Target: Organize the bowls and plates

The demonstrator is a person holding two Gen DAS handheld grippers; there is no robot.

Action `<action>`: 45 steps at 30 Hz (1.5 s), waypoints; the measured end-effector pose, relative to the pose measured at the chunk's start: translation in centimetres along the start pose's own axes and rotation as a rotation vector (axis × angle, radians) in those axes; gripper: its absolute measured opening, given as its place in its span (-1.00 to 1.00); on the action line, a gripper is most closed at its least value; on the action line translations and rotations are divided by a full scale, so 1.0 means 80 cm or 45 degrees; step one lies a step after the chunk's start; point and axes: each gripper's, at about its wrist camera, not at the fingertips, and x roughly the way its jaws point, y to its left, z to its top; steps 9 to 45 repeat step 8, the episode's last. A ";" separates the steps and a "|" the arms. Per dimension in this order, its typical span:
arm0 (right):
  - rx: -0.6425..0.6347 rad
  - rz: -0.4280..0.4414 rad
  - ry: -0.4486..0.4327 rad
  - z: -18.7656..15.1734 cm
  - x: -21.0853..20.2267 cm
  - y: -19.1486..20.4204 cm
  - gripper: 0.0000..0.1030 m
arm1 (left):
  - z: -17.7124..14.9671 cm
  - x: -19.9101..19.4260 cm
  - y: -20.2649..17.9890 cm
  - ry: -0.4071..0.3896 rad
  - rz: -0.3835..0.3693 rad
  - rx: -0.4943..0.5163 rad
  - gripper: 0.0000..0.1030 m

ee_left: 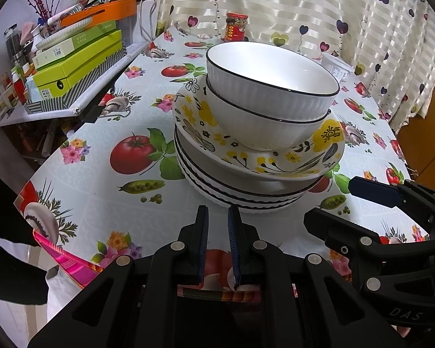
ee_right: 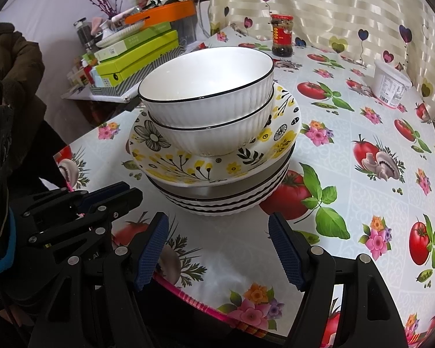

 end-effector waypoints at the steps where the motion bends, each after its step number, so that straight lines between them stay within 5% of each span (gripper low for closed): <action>1: -0.001 0.000 0.000 -0.001 0.000 0.000 0.40 | 0.000 0.000 0.001 0.000 0.000 0.000 -0.73; 45: -0.001 0.000 0.000 0.001 0.000 0.001 0.40 | 0.001 0.000 0.001 -0.009 0.002 0.002 -0.73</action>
